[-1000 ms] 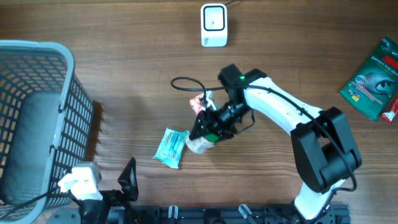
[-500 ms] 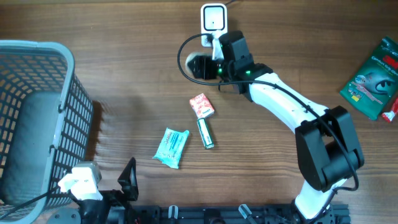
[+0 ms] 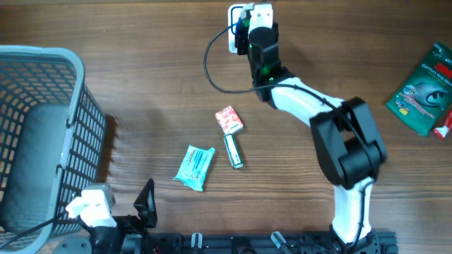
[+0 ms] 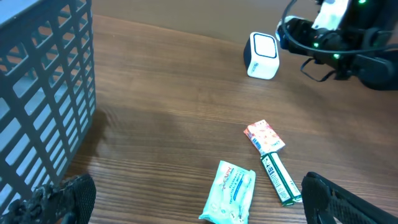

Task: Scan the item barcode
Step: 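Carry the bottle to the right edge and release it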

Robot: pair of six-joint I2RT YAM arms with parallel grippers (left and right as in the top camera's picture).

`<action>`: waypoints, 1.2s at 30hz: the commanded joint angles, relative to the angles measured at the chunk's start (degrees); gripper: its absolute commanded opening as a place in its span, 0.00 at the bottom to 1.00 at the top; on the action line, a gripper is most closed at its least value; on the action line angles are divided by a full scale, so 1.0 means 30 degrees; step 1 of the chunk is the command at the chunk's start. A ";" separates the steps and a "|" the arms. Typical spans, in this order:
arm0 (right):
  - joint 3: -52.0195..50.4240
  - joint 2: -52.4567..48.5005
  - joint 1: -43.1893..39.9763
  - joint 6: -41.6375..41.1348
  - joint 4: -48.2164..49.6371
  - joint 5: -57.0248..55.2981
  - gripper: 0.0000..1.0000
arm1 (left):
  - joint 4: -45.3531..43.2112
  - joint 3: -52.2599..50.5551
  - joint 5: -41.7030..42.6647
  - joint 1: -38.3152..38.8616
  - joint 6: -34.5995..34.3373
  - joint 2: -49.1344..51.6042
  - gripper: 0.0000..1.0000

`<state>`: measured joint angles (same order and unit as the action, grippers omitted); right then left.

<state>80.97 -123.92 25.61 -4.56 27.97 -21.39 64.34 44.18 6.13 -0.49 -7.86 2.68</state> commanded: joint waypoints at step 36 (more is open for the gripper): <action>0.4692 0.0175 -1.6436 -0.7118 -2.0983 0.8845 0.83 | -0.0051 -0.0015 0.0291 -0.0109 -0.0102 -0.0117 1.00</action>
<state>94.28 -122.13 -23.81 -25.52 -35.27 3.86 64.31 44.18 6.13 -0.49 -7.86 2.68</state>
